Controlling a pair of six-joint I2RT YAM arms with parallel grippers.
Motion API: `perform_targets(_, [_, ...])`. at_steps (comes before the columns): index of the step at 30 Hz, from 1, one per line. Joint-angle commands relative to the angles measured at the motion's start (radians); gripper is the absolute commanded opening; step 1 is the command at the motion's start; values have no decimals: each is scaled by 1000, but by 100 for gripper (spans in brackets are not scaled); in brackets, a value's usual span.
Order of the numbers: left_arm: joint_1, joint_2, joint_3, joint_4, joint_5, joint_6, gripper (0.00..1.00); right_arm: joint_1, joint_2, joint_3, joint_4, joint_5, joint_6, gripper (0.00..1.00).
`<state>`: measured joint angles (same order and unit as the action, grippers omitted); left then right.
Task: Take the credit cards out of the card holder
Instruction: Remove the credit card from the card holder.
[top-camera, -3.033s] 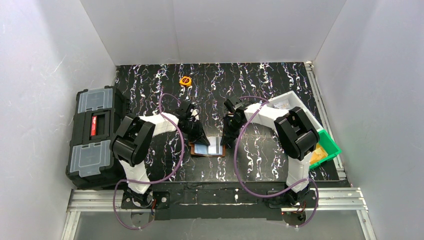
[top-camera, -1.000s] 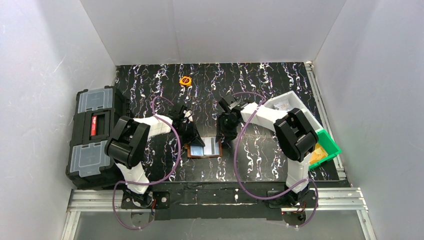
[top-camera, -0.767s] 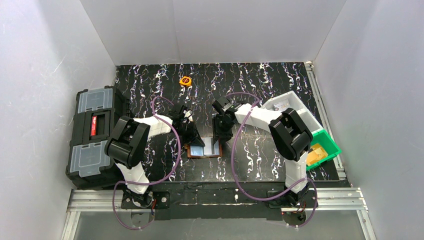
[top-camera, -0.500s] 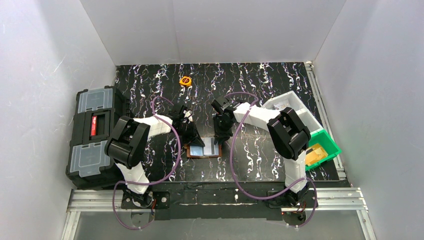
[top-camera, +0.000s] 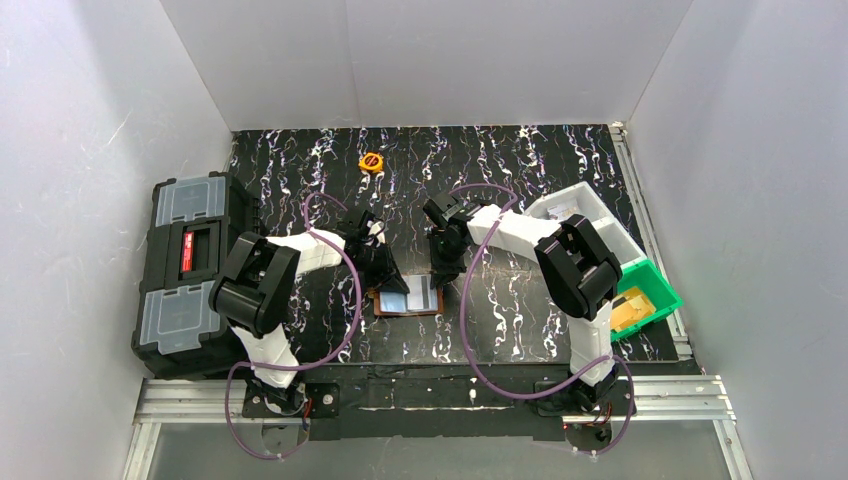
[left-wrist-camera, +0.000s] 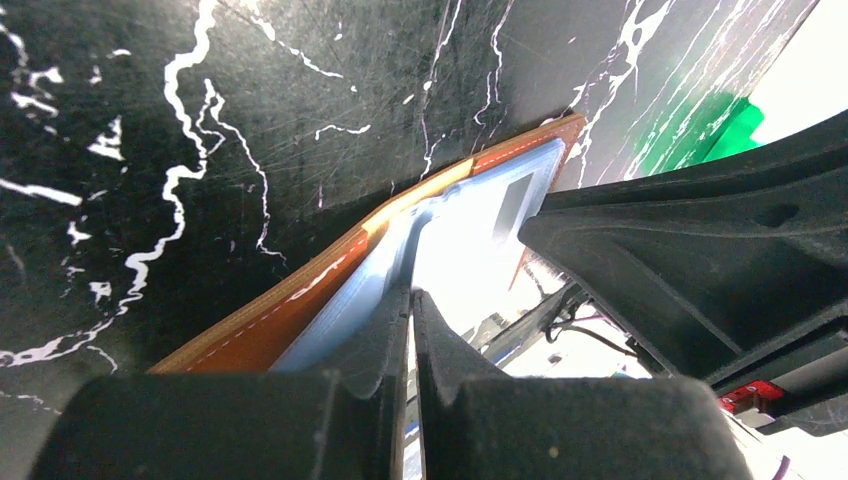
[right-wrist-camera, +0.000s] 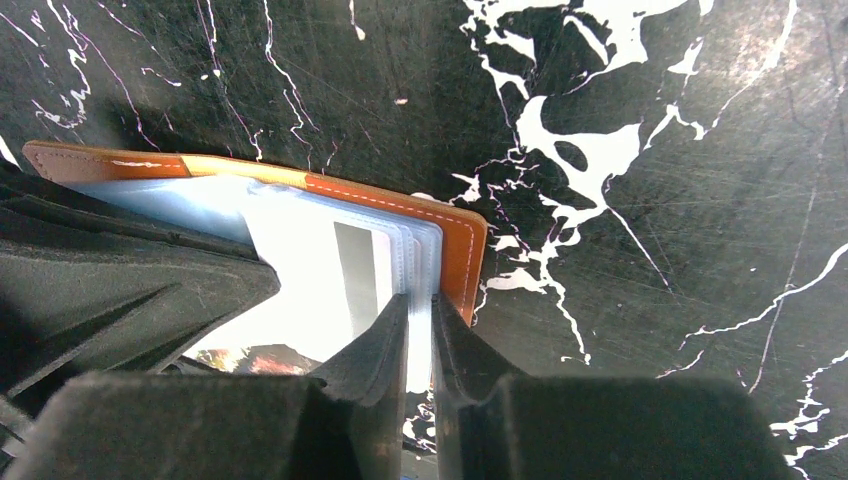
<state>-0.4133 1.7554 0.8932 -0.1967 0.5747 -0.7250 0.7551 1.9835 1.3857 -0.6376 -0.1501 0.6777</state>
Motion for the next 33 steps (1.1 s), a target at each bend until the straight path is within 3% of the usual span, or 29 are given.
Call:
perform_targets(1, [12, -49, 9, -83, -67, 32, 0, 3, 50, -28, -47, 113, -25, 18])
perform_targets(33, [110, -191, 19, -164, -7, 59, 0, -15, -27, 31, -32, 20, -42, 21])
